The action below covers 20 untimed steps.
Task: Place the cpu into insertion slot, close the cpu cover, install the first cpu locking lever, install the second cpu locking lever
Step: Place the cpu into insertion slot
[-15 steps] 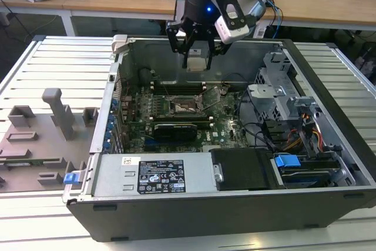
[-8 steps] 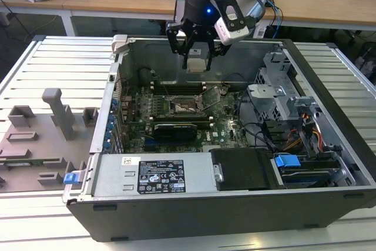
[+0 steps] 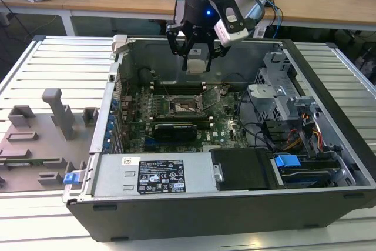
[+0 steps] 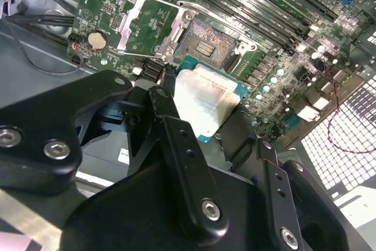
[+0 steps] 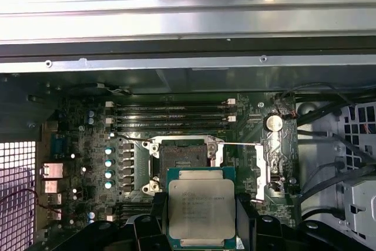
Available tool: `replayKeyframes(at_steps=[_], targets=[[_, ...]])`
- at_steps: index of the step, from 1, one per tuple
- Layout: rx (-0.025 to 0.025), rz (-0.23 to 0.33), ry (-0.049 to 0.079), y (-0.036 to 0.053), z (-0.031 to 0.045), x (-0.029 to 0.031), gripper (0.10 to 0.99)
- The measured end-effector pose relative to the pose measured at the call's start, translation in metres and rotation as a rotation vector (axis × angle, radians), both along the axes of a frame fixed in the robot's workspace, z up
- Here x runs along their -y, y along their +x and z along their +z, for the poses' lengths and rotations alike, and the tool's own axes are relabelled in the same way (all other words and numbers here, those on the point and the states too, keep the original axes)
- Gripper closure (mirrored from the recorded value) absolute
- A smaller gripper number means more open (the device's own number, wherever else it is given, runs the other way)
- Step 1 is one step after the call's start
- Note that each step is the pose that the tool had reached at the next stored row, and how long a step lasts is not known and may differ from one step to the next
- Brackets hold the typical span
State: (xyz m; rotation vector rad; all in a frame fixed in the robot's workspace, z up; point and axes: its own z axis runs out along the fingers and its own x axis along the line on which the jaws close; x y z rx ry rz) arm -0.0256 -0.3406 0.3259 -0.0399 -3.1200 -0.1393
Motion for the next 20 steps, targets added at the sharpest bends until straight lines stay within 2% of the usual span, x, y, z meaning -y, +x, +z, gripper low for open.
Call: replayKeyframes(at_steps=[8, 12, 13, 15, 17, 20], targets=[[0.0000, 0.000, 0.000, 0.0000, -0.0068, 0.0000, 0.541], [0.0000, 0.000, -0.002, 0.0000, -0.0175, 0.0000, 0.541], [-0.0001, 0.000, -0.012, -0.0003, -0.0190, -0.0002, 0.541], [0.0001, 0.000, -0.057, -0.0011, -0.0202, -0.0028, 0.541], [0.0001, 0.001, -0.063, -0.0077, -0.0268, -0.0088, 0.541], [0.0002, 0.003, -0.064, -0.0100, -0.0367, -0.0106, 0.541]])
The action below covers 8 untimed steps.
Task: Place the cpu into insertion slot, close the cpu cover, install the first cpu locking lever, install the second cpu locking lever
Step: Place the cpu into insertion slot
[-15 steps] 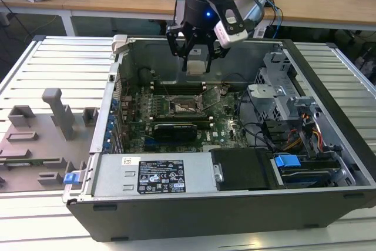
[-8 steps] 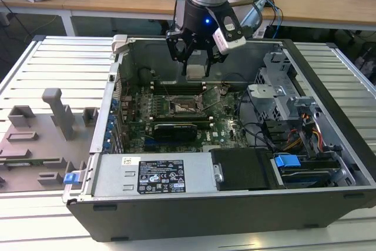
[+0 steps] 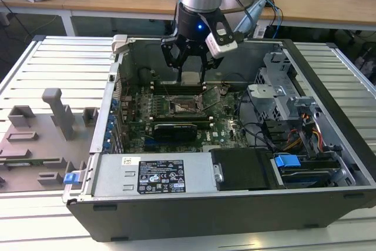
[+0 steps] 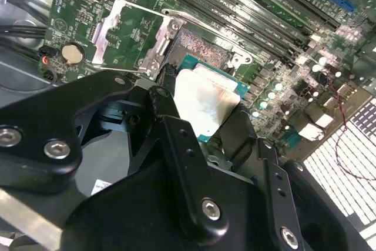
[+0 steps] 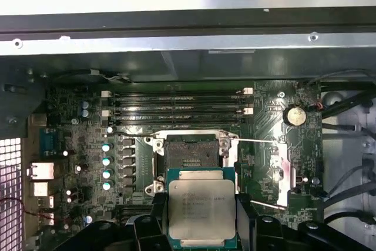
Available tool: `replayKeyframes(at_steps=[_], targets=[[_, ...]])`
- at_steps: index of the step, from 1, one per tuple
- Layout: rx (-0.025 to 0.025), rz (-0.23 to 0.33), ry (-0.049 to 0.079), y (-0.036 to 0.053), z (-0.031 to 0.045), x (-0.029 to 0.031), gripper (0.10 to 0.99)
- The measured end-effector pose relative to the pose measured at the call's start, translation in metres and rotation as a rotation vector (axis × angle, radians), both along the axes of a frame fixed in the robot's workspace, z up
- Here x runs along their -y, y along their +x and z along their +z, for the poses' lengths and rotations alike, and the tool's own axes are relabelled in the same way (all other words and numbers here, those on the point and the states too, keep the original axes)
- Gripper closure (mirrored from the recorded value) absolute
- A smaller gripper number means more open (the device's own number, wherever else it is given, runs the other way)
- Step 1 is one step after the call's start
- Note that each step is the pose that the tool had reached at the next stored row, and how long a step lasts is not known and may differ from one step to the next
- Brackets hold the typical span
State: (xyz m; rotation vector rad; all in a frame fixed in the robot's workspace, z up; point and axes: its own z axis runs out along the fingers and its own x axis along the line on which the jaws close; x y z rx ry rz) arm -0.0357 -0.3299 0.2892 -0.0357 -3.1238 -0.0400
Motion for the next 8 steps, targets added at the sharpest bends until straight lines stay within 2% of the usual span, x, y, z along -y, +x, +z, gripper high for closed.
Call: replayKeyframes(at_steps=[3, 8], targets=[[-0.0001, 0.003, 0.000, -0.0001, -0.0099, -0.0013, 0.541], [0.0000, 0.005, 0.000, -0.0001, -0.0211, -0.0035, 0.541]])
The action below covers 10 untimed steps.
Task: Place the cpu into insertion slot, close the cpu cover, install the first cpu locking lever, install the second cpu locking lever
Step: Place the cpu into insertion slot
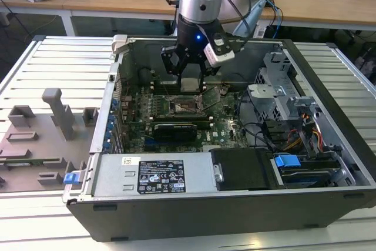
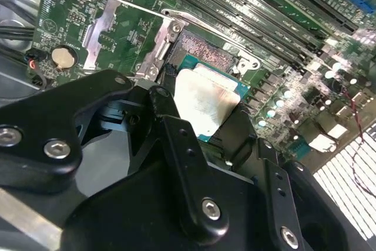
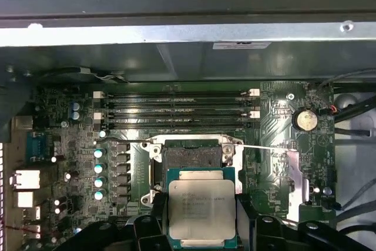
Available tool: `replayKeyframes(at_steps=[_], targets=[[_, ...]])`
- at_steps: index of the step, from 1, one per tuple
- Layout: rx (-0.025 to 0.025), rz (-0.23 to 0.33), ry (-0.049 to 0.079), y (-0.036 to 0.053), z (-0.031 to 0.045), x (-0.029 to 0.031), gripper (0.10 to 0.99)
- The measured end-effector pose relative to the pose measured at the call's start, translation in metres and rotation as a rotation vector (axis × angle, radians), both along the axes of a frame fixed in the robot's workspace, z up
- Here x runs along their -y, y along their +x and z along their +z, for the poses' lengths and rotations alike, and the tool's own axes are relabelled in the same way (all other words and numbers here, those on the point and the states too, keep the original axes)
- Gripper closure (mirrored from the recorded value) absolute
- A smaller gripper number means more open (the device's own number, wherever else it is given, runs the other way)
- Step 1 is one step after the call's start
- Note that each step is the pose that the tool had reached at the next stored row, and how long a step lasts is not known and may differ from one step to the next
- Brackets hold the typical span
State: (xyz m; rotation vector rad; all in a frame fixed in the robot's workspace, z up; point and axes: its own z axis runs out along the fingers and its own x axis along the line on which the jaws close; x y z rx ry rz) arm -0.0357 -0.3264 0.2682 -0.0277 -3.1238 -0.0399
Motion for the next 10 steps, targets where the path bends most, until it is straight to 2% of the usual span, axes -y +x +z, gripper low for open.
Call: replayKeyframes(at_steps=[4, 10], targets=[[0.0000, 0.001, 0.000, 0.0000, -0.0121, -0.0018, 0.541], [0.0000, 0.001, -0.002, 0.0000, -0.0131, -0.0019, 0.541]])
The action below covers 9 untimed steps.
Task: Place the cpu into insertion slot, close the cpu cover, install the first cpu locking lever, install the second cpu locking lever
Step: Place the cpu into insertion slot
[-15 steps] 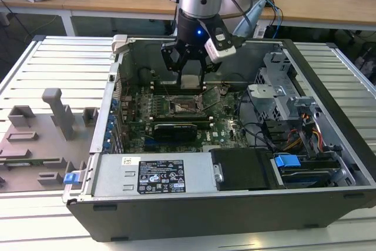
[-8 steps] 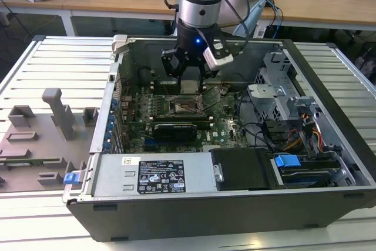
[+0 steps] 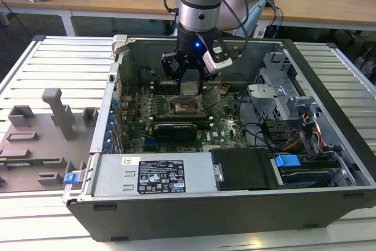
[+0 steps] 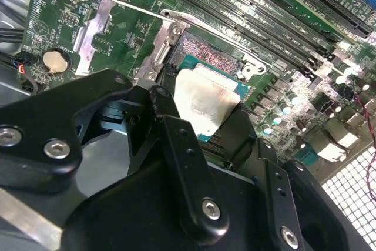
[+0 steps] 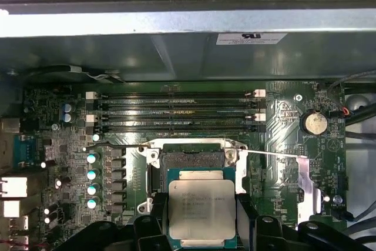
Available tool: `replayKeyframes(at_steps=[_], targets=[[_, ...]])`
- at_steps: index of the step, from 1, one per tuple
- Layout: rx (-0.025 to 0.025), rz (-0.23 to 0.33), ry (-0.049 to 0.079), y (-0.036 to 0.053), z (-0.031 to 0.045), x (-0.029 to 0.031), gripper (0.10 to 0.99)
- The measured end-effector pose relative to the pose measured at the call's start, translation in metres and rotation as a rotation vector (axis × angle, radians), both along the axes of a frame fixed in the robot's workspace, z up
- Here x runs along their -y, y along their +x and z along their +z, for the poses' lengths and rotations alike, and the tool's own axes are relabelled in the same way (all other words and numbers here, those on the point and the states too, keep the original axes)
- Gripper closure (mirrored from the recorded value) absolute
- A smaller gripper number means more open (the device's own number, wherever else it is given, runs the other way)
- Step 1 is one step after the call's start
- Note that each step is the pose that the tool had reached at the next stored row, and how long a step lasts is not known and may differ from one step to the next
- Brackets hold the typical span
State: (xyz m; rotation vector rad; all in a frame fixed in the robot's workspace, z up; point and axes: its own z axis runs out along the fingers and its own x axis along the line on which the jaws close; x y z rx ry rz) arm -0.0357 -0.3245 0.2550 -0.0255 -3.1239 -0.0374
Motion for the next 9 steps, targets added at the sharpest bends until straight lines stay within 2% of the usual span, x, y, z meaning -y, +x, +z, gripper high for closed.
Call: replayKeyframes(at_steps=[3, 9], targets=[[0.0001, -0.009, -0.001, 0.0000, -0.0001, 0.0000, 0.541], [0.0000, -0.078, -0.007, 0.0000, -0.0001, 0.0000, 0.541]])
